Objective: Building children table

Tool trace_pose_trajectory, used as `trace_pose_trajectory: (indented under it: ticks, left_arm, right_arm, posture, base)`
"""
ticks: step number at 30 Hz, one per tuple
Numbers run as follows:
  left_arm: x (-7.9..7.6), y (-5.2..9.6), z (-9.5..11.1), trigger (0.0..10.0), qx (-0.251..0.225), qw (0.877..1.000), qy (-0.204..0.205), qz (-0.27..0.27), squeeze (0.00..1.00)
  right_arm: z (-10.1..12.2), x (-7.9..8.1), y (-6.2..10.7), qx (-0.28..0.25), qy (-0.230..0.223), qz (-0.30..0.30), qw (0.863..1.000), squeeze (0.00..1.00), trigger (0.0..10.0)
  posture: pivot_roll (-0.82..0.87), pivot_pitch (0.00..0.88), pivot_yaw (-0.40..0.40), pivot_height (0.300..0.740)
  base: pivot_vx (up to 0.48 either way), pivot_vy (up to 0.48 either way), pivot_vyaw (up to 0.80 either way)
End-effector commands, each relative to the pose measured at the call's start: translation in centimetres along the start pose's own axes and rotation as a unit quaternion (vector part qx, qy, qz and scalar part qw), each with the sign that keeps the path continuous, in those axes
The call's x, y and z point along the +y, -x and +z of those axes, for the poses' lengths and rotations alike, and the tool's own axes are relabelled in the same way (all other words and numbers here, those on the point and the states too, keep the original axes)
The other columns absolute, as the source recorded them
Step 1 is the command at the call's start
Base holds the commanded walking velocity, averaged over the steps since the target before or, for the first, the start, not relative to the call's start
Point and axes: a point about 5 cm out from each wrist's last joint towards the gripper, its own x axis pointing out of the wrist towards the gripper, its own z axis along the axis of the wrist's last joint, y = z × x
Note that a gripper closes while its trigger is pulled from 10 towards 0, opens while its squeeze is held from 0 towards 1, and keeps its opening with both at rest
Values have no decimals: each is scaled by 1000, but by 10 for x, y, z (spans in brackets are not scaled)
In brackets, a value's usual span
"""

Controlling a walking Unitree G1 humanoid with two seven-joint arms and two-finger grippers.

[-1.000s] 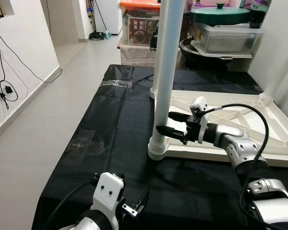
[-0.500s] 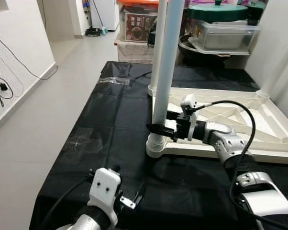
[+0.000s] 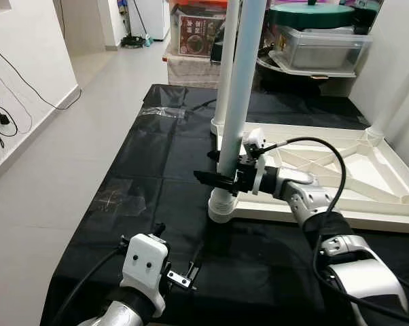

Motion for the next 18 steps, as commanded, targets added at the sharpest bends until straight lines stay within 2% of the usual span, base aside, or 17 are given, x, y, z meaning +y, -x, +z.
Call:
trace_pose_trajectory:
  ticks: [1, 2, 3, 4, 5, 18]
  left_arm:
    - [-2, 1, -1, 10000, -7, 1000, -4, 4, 0]
    - [-2, 1, -1, 10000, -7, 1000, -4, 4, 0]
    - [-2, 1, -1, 10000, -8, 1000, -5, 5, 0]
    - [-2, 1, -1, 10000, -8, 1000, -5, 5, 0]
    - [-2, 1, -1, 10000, -7, 1000, -5, 5, 0]
    - [-3, 1, -5, 10000, 1, 1000, -7, 5, 0]
  right_arm:
    - [4, 0, -4, -6, 6, 1, 1000, 0, 10000]
    - [4, 0, -4, -6, 6, 1, 1000, 0, 10000]
    - [3, 1, -7, -7, 5, 2, 1000, 0, 7255]
    - [3, 1, -7, -7, 5, 2, 1000, 0, 7255]
    - [3, 1, -9, -10, 4, -2, 1000, 0, 0]
    - [-5, 1, -9, -30, 3, -41, 999, 0, 0]
  posture:
    - [180, 99, -73, 740]
    - [180, 99, -73, 740]
    - [178, 95, -73, 740]
    - [178, 95, -73, 740]
    - [178, 95, -73, 740]
    - [181, 70, -74, 740]
  base:
    - [0, 0, 0]
    - [0, 0, 0]
    - [0, 0, 0]
    - [0, 0, 0]
    - [0, 0, 0]
    - [0, 0, 0]
